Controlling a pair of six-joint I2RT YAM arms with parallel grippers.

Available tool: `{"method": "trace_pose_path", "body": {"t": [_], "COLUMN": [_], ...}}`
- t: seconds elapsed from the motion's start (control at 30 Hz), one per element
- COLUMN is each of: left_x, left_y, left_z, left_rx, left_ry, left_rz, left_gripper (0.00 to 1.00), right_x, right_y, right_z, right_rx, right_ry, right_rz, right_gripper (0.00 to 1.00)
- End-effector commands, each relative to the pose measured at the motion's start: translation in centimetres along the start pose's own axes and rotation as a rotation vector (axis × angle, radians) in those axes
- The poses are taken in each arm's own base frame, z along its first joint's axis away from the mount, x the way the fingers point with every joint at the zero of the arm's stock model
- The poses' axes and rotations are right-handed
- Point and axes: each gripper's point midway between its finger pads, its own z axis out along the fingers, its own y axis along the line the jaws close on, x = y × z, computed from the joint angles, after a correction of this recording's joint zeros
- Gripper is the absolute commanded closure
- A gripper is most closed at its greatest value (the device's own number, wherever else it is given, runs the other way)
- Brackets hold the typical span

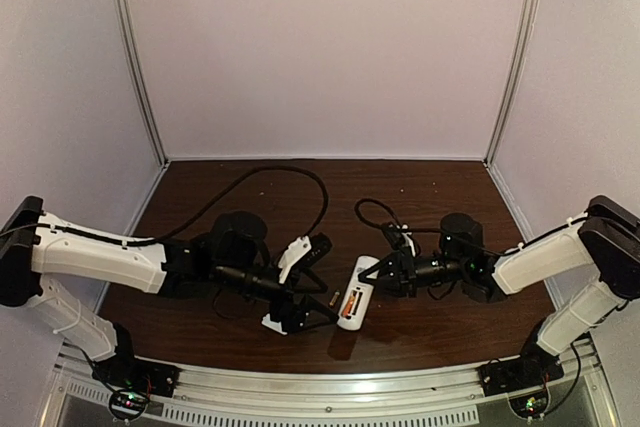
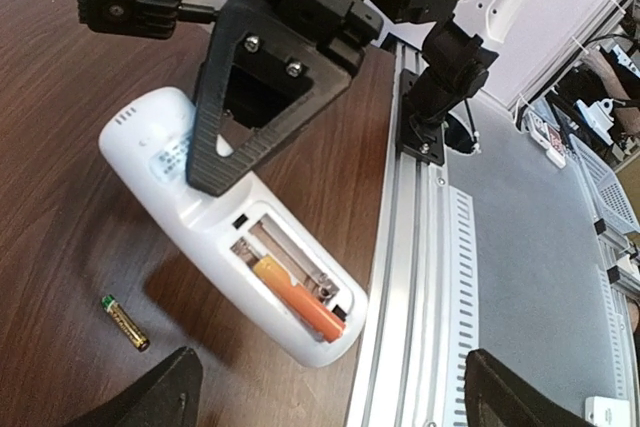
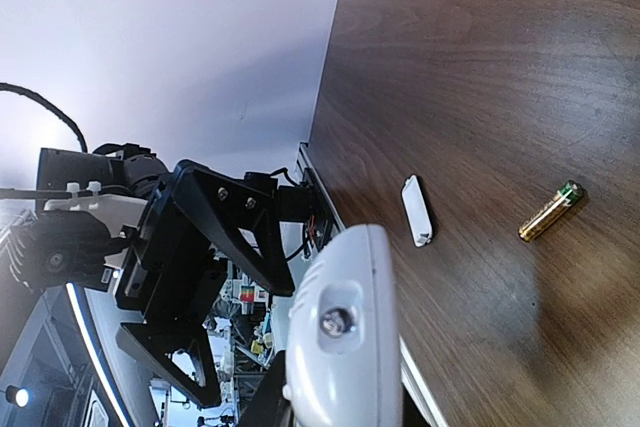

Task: Load the batteries into the remote control
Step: Load the battery into the battery compartment.

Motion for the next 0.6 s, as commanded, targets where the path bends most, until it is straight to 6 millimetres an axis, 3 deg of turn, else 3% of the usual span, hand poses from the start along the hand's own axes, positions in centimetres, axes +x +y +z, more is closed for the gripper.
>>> {"method": "trace_pose_path", "body": {"t": [0.0, 0.2, 0.57], "left_x": [-1.1, -0.4, 0.9], "left_y": [-1.0, -0.5, -0.1], "left_z": [0.8, 1.6, 2.5], "left_rx": [0.066, 0.063, 0.073], "left_ry": [-0.062, -0.040, 0.003], "left_rz": [0.034, 0.007, -0.017], "left_gripper": [0.09, 0.14, 0.14], "right_x": [0.3, 0.6, 1.0], "right_y": [1.9, 2.6, 3.9], "right_z": [0.4, 0.8, 1.1], "right_rx": [-0.033, -0.050, -0.091], "right_ry": [0.041, 0.062, 0.086], "right_rz": [-0.062, -0.078, -0.104], "right_gripper": [1.00, 1.00, 1.00]}}
